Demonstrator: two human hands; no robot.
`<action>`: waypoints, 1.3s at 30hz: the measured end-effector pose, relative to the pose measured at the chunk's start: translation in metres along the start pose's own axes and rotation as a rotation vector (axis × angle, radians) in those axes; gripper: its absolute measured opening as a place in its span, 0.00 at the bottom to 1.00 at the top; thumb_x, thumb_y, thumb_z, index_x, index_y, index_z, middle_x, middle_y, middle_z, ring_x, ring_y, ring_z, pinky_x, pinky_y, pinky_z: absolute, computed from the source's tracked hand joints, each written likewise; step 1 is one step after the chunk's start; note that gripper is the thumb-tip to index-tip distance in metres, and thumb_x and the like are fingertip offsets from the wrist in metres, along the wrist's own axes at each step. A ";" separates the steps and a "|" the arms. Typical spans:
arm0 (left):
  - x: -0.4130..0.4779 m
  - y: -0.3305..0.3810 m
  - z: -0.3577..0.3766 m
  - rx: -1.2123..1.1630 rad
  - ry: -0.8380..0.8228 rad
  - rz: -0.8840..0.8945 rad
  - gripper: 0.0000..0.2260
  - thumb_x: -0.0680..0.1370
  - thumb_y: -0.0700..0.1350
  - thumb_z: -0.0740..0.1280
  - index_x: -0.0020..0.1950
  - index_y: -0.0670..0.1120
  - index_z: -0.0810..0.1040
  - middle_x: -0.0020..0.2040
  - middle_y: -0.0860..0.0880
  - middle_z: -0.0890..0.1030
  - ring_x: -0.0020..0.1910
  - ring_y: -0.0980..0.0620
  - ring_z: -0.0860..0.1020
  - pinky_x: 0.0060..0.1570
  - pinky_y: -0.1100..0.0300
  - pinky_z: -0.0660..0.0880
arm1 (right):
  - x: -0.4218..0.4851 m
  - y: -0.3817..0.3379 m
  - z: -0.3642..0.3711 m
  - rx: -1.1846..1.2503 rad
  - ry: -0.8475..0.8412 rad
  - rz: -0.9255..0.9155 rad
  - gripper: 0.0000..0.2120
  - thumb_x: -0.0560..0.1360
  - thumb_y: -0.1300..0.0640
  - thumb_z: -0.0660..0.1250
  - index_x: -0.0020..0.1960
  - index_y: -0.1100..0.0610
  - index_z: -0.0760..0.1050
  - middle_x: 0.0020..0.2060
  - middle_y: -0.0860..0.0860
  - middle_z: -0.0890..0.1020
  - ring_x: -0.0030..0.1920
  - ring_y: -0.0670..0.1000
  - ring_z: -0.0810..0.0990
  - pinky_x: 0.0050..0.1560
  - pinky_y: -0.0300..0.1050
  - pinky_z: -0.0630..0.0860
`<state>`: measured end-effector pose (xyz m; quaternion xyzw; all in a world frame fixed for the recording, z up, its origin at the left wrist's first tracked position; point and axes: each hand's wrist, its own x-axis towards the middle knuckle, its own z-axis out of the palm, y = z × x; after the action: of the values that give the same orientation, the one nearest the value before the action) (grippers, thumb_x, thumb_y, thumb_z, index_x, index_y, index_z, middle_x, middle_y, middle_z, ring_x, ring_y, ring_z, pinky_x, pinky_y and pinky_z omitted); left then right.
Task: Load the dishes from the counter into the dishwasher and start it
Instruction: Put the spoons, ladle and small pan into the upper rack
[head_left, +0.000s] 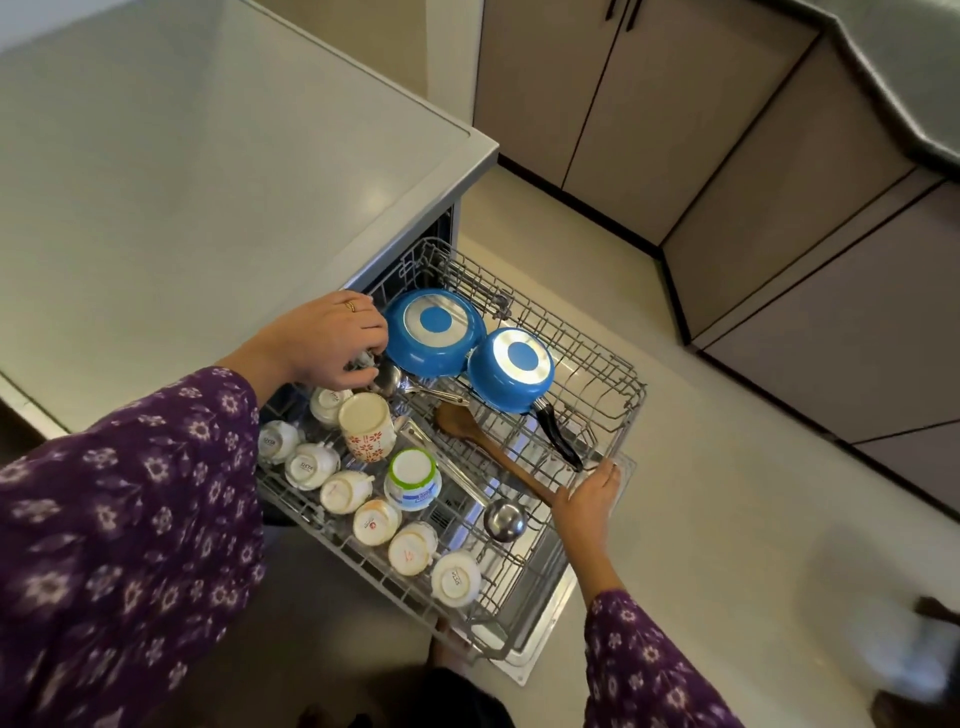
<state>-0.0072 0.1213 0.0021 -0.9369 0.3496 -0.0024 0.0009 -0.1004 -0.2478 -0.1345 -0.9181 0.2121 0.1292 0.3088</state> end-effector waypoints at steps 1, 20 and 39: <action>0.000 0.000 0.000 -0.005 0.006 0.001 0.14 0.71 0.58 0.59 0.43 0.49 0.76 0.44 0.53 0.79 0.47 0.51 0.76 0.66 0.53 0.65 | -0.001 0.000 0.003 0.049 -0.038 0.032 0.40 0.75 0.66 0.64 0.76 0.63 0.41 0.76 0.58 0.44 0.76 0.56 0.43 0.71 0.44 0.45; 0.002 -0.007 0.001 -0.195 0.095 -0.095 0.06 0.70 0.50 0.65 0.44 0.49 0.75 0.45 0.54 0.77 0.46 0.52 0.74 0.56 0.59 0.67 | 0.018 -0.041 0.003 0.254 0.027 0.369 0.24 0.73 0.68 0.66 0.67 0.67 0.65 0.51 0.59 0.77 0.43 0.53 0.76 0.38 0.43 0.74; 0.001 -0.006 -0.009 -0.306 0.302 -0.381 0.14 0.74 0.48 0.61 0.54 0.44 0.78 0.58 0.47 0.77 0.59 0.50 0.73 0.62 0.62 0.63 | 0.045 -0.120 0.052 0.176 -0.286 0.004 0.31 0.71 0.74 0.61 0.72 0.63 0.60 0.41 0.53 0.74 0.33 0.47 0.72 0.33 0.41 0.76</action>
<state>-0.0026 0.1248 0.0112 -0.9640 0.1599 -0.0892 -0.1929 -0.0102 -0.1428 -0.1295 -0.8593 0.1783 0.2399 0.4149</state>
